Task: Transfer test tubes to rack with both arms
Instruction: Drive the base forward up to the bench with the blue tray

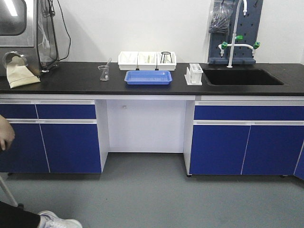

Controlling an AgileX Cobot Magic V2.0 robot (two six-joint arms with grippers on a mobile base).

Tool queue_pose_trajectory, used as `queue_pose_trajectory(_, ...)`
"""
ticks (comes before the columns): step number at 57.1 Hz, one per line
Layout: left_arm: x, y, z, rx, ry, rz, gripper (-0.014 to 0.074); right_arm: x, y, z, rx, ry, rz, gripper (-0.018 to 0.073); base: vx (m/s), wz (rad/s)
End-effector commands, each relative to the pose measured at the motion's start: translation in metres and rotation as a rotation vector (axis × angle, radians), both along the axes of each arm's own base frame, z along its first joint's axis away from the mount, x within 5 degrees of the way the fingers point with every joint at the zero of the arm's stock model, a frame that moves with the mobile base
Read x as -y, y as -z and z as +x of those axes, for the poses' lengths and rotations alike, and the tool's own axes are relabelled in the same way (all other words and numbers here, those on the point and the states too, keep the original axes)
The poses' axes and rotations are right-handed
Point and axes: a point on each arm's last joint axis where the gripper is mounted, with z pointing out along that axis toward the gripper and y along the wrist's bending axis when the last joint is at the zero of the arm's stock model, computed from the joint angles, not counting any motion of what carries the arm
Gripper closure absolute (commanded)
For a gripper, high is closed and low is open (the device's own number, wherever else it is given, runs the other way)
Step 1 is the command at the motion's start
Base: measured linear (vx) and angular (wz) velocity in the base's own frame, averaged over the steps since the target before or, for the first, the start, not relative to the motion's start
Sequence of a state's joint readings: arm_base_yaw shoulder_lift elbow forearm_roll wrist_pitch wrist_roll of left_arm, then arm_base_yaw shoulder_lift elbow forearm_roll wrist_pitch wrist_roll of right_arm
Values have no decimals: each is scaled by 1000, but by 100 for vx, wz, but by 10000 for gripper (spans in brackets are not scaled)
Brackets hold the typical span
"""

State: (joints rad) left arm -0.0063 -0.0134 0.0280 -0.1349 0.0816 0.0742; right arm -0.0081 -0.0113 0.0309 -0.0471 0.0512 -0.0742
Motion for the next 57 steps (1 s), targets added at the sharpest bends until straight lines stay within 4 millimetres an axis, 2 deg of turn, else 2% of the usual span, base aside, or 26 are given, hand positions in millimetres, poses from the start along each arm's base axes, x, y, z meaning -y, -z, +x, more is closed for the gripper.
queue_pose_trajectory(1, -1, -17, -3, 118, -10, -8, 601, 0, -3, -1, 77, -1, -13, 568, 0, 0)
queue_pose_trajectory(57, -1, -17, -3, 118, -10, -8, 601, 0, -3, -1, 77, -1, -13, 568, 1, 0)
